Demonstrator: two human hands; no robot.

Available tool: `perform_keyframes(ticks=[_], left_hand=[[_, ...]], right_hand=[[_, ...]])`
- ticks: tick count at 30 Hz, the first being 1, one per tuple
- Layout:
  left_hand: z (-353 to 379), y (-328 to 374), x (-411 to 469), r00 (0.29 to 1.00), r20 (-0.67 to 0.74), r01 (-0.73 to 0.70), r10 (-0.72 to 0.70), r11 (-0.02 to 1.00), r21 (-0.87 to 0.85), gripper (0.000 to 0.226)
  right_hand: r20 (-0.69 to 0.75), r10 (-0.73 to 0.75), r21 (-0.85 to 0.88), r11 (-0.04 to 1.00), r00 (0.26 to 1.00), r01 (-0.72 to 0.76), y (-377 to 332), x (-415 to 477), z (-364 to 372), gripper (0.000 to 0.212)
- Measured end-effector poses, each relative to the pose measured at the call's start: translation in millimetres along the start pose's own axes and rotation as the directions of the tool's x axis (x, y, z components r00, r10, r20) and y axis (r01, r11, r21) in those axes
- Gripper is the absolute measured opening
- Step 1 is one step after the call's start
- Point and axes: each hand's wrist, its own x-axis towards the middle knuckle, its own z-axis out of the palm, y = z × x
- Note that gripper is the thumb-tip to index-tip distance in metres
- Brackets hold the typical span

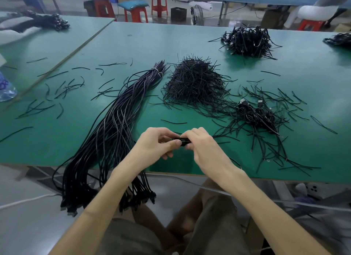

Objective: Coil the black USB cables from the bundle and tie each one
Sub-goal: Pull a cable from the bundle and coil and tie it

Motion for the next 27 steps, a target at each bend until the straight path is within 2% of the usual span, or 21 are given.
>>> perform_keyframes(ticks=[2,4,7,10,13,18,23,27], left_hand=[[1.9,2.2,0.5,0.999,0.005,-0.045,0.045,0.966,0.254,0.013],[6.6,7.2,0.4,0.997,0.032,-0.076,0.069,0.875,0.479,0.022],[12.6,13.0,0.9,0.996,0.084,-0.065,0.014,0.766,0.639,0.038],[13.4,12.6,-0.1,0.992,0.119,-0.110,0.032,0.660,0.744,0.040],[14.5,10.1,-0.8,0.993,0.084,-0.121,0.088,0.632,0.765,0.034],[16.8,4.3,2.6,0.991,-0.024,-0.083,0.131,0.748,0.658,0.037],[18.6,0.4,4.1,0.989,-0.086,-0.039,0.123,0.764,0.644,0.038],[18.3,3.0,3.5,0.995,-0.040,-0.051,0.089,0.825,0.563,0.039]], right_hand=[[-0.009,0.010,-0.015,1.000,1.000,-0.010,0.4,0.3,0.2,0.026],[-0.015,0.018,-0.015,1.000,1.000,-0.018,-0.6,1.6,0.2,0.030],[-0.036,0.006,0.015,1.000,0.999,-0.005,-2.3,4.2,-1.1,0.032],[-0.050,-0.014,0.058,0.998,0.999,0.017,-3.5,4.2,-1.0,0.026],[-0.089,-0.029,0.086,0.996,0.996,0.037,-4.2,3.1,1.8,0.022],[-0.103,-0.049,-0.110,0.993,0.993,0.037,-2.4,3.2,6.9,0.029],[-0.044,-0.033,-0.222,0.975,0.999,0.022,-3.4,1.1,11.8,0.043],[-0.039,-0.029,-0.191,0.981,0.999,0.021,-2.6,2.2,9.7,0.029]])
